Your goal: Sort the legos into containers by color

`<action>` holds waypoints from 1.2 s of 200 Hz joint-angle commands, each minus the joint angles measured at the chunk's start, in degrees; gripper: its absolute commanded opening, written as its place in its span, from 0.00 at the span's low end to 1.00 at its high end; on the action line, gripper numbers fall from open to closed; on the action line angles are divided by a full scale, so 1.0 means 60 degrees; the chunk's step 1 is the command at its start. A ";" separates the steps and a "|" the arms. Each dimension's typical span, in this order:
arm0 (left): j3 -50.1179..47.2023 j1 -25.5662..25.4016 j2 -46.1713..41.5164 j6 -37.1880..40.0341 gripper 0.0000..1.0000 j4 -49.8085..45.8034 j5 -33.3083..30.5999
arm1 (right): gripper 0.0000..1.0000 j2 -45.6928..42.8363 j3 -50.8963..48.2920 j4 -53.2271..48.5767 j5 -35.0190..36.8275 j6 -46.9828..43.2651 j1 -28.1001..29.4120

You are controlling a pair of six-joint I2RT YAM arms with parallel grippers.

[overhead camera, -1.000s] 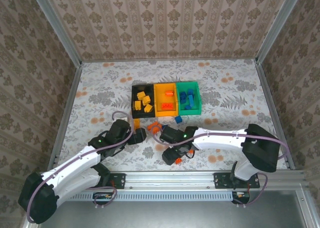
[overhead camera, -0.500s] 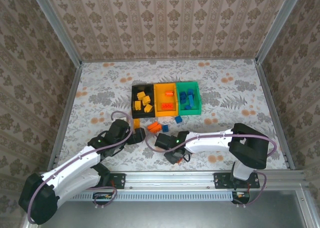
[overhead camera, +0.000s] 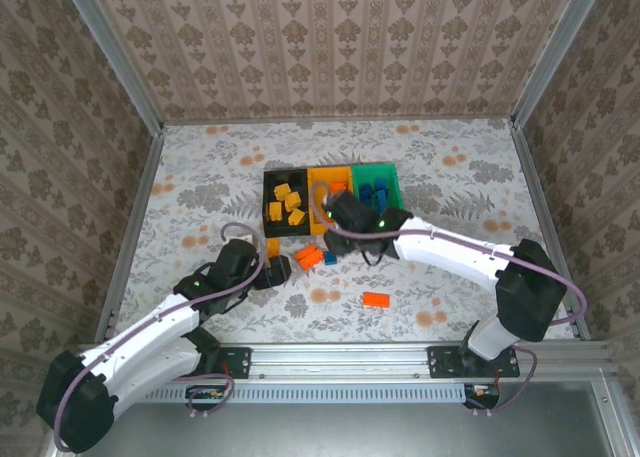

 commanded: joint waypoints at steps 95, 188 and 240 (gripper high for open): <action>0.0233 0.0092 -0.0306 -0.0051 1.00 -0.0301 0.0261 | 0.57 0.4252 0.4093 0.0166 0.0402 0.0407 -0.1638; 0.0229 0.0116 -0.0356 -0.0043 1.00 -0.0212 0.0266 | 0.78 0.0282 0.0052 -0.0063 -0.0240 0.1004 -0.1008; 0.0065 0.0208 -0.0276 -0.0067 1.00 -0.0051 0.0312 | 0.79 -0.1738 -0.3315 -0.0454 -0.1615 0.1478 -0.0513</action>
